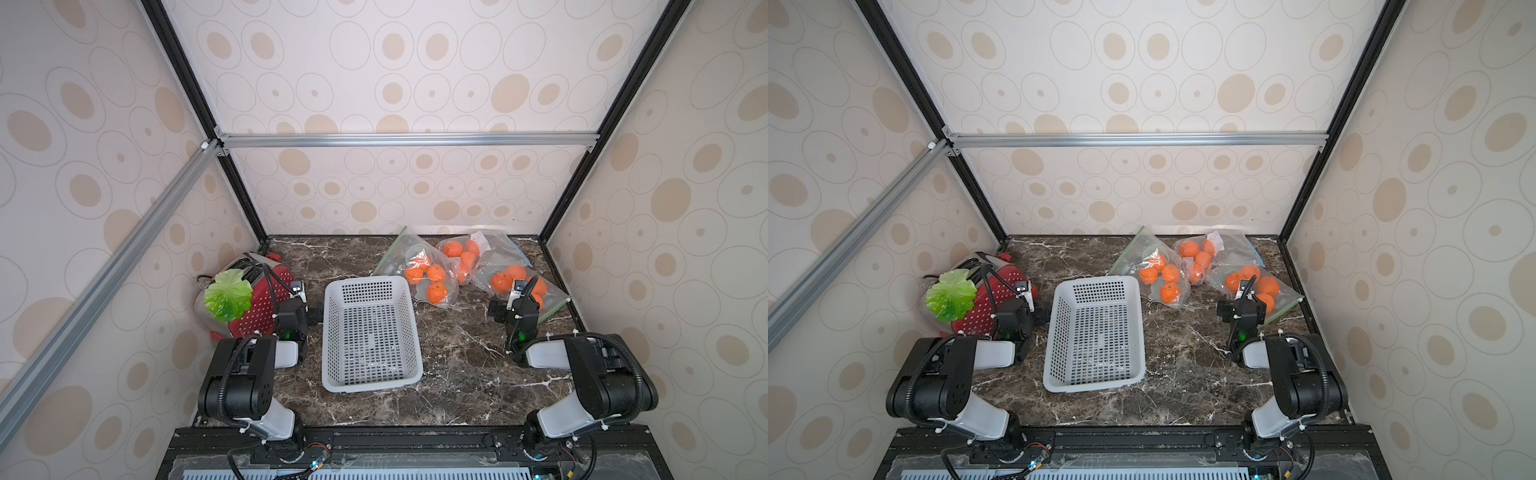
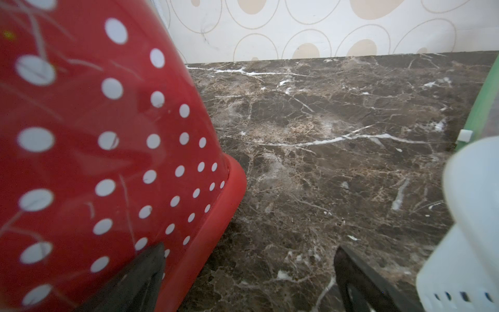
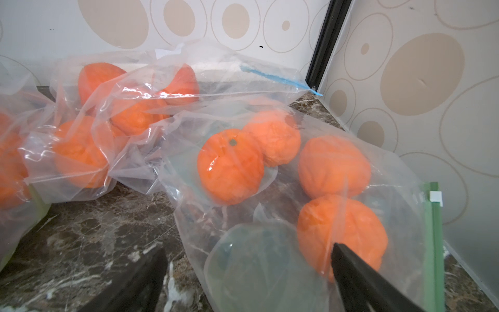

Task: Open the zip-top bag and take out the orange
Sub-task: Move the basket to the center of the board.

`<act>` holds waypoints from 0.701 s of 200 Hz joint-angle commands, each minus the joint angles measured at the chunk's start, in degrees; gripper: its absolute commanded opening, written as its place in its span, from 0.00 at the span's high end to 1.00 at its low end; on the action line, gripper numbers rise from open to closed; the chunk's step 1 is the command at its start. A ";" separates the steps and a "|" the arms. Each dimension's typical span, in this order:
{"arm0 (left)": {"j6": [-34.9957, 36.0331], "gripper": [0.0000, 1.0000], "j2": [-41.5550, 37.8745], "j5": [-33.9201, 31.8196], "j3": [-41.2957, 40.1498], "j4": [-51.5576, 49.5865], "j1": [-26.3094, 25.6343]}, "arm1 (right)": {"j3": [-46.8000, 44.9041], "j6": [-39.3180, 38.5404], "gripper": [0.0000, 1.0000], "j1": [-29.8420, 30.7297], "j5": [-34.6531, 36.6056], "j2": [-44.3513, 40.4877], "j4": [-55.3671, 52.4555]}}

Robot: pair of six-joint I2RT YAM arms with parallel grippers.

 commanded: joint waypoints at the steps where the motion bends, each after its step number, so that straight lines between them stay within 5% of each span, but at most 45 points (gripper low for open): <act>1: 0.02 0.01 -0.65 -1.60 0.81 1.57 0.23 | -0.42 -0.46 0.01 -0.06 0.14 0.50 0.15; 90: 0.52 0.01 -1.43 -1.13 -0.08 3.71 0.13 | -0.54 -0.33 0.02 -0.07 0.00 0.50 0.29; 114: 0.08 0.01 -15.31 -4.19 3.00 -12.94 -0.98 | 0.93 -2.41 0.01 1.07 -0.37 -5.36 -6.65; 140: -12.45 0.01 -27.61 -10.62 6.59 -26.58 -0.98 | 5.84 -1.06 0.00 4.32 3.38 -16.51 -20.73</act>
